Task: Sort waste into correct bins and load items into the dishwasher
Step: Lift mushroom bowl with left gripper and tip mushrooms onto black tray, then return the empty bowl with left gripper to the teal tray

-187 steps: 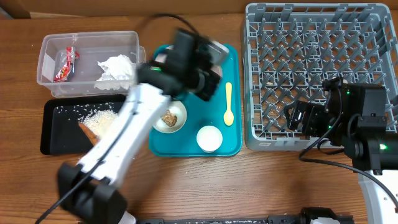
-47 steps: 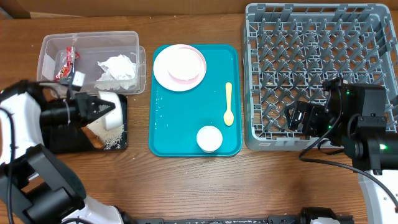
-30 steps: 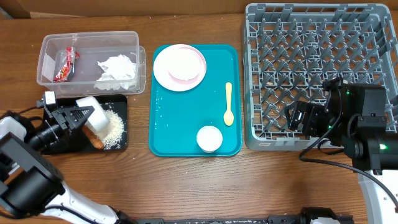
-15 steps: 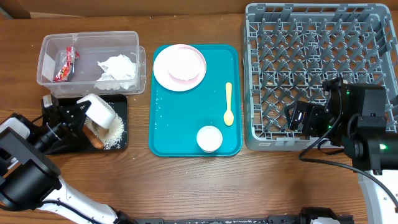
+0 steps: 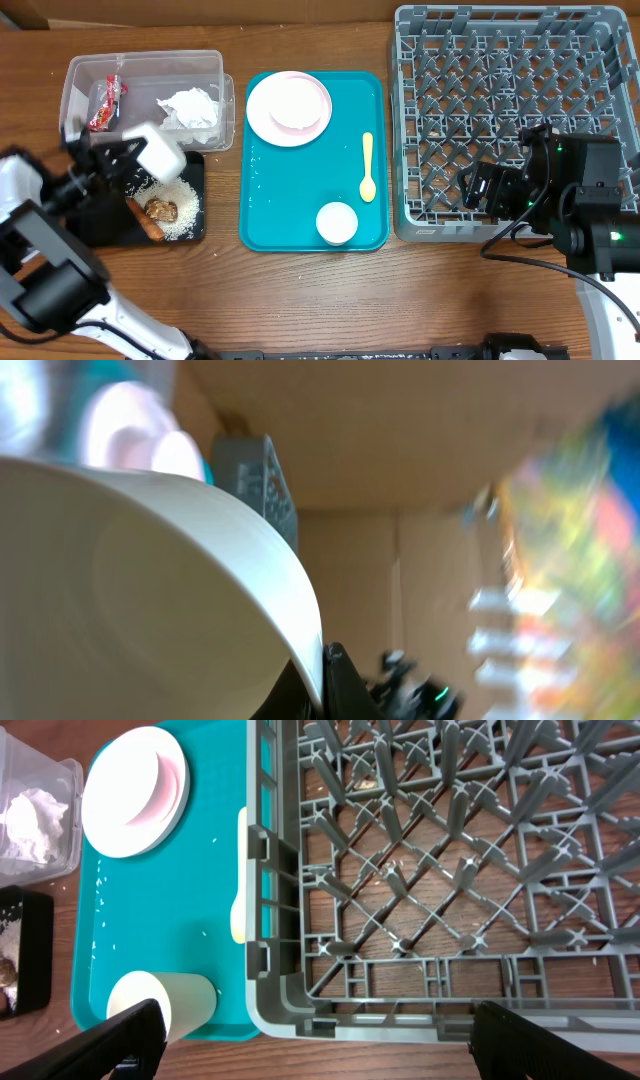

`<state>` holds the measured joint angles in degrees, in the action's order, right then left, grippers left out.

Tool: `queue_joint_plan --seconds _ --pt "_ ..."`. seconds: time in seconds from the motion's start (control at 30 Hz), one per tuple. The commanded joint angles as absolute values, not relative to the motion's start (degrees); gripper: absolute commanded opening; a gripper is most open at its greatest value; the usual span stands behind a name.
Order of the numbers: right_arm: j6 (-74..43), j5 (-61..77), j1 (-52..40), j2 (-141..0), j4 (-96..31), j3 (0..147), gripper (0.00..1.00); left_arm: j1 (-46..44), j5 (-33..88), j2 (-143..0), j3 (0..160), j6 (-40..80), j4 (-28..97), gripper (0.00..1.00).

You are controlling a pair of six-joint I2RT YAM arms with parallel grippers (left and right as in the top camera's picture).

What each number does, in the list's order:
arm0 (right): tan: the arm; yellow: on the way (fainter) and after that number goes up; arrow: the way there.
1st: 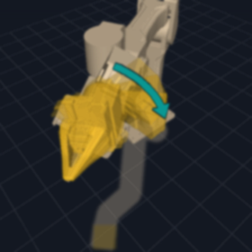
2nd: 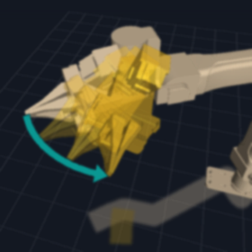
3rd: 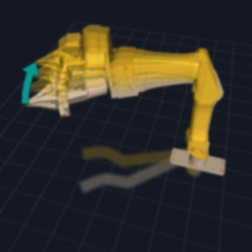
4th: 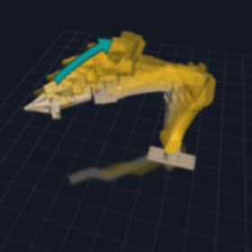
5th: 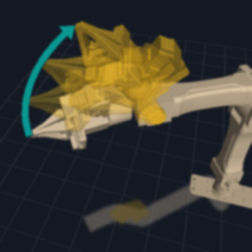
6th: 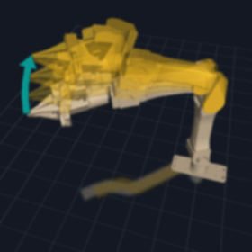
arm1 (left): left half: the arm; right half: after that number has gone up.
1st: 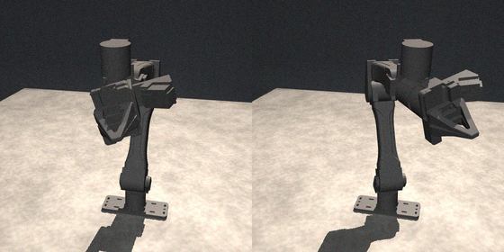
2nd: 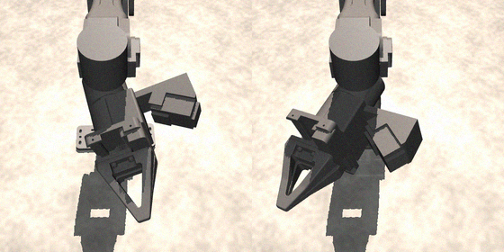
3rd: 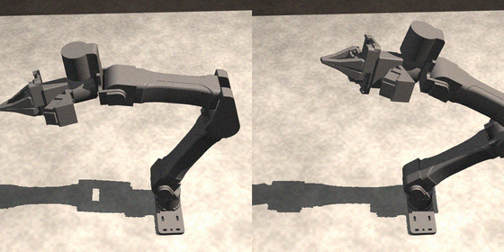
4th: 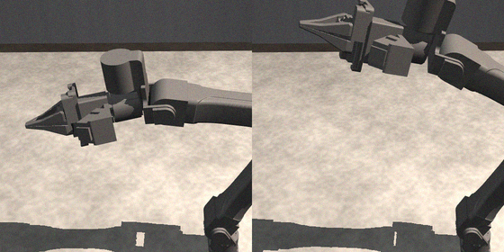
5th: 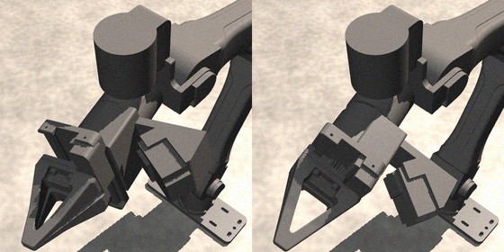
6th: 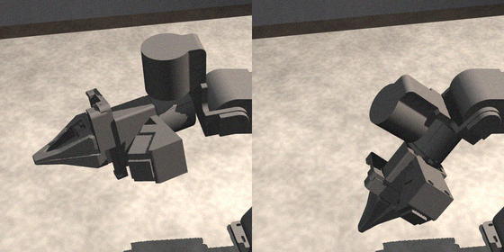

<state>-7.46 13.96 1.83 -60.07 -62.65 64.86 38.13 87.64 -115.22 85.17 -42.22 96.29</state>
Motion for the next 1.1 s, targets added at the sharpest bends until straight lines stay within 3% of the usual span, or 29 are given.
queue_joint_plan --seconds 0.0,0.17,0.27,0.37,0.47,0.6,0.77,0.87,1.07 --pt "-7.2 13.6 1.6 -59.9 -62.2 64.8 1.0 29.6 85.5 -107.8 91.0 -50.3 96.3 0.04" --pt "-7.2 13.6 1.6 -59.9 -62.3 64.8 1.0 15.9 79.1 -105.4 95.5 -48.2 90.5 0.04" --pt "-7.2 13.6 1.6 -59.9 -62.3 64.8 1.0 8.3 73.6 -105.5 95.6 -38.6 82.4 0.04" --pt "-7.2 13.6 1.6 -59.9 -62.3 64.8 1.0 0.5 60.1 -105.6 95.6 -21.7 71.7 0.04" --pt "-7.2 13.6 1.6 -59.9 -62.3 64.8 1.0 -7.5 39.1 -105.6 95.6 -6.6 63.9 0.04" --pt "-7.2 13.6 1.6 -59.9 -62.3 64.8 1.0 -18.3 14.6 -105.6 95.4 -1.4 59.5 0.04" --pt "-7.2 13.6 1.6 -59.9 -62.3 64.8 1.0 -27.6 -1.9 -105.7 93.6 0.8 58.3 0.04" --pt "-7.2 13.6 1.6 -59.9 -62.3 64.8 1.0 -29.7 -7.8 -105.7 90.7 6.0 57.5 0.04" --pt "-7.2 13.6 1.6 -59.9 -62.2 64.8 1.0 -29.7 -7.5 -105.7 80.3 11.9 50.9 0.04"
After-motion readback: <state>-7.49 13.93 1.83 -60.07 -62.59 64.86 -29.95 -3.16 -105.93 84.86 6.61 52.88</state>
